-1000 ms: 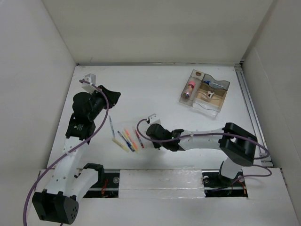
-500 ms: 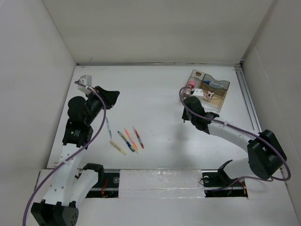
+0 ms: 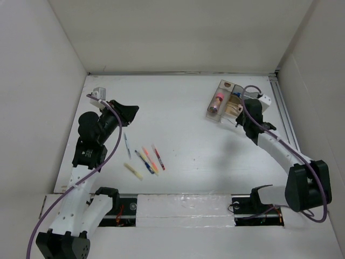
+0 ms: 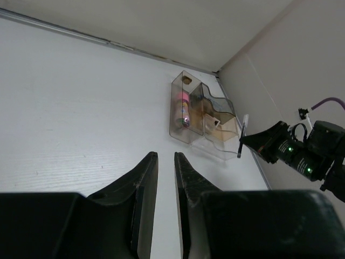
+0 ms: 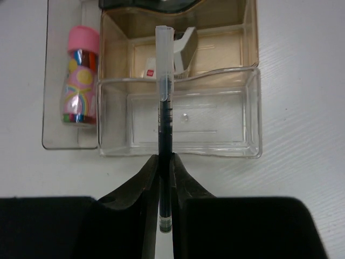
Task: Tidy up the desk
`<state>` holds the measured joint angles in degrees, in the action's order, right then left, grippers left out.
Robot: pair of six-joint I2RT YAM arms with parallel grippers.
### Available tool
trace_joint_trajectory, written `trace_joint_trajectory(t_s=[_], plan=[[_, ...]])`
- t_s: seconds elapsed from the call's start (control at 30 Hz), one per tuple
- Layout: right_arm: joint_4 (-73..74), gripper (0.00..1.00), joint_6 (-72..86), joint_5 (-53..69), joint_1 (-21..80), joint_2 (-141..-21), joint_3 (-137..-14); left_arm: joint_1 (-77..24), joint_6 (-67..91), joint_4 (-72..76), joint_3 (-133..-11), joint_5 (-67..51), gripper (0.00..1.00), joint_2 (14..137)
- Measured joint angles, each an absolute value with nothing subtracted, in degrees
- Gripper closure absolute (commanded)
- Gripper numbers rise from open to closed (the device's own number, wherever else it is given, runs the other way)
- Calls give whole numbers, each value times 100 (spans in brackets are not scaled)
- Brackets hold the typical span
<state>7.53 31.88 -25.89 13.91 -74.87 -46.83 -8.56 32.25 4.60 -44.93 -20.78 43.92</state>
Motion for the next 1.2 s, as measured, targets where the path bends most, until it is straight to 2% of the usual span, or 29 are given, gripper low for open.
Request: trace_joint_trajectory(t_s=[0.17,0.3,0.43,0.63,0.83,1.2], plan=[[696,100,4075,-2016,746,-7271,-4674,-856,3365,515,-4390,-2285,85,4460],[154,100,4584,-1817,727,-7059,-4342,-856,3415,532,-4370,-2379,85,4447],[-113,100,4681,-2119,823,-7129,-4342,-856,3441,563,-4370,-2453,85,4403],[381,100,5227,-2698,827,-7760,-5022,-856,3524,672,-4357,-2637,84,4263],[204,100,6305,-2477,913,-7424,-4252,-856,3568,740,-4346,-2663,84,4040],[-545,100,8453,-1669,950,-7260,-3760,-1046,3570,749,-4346,-2641,84,4025]])
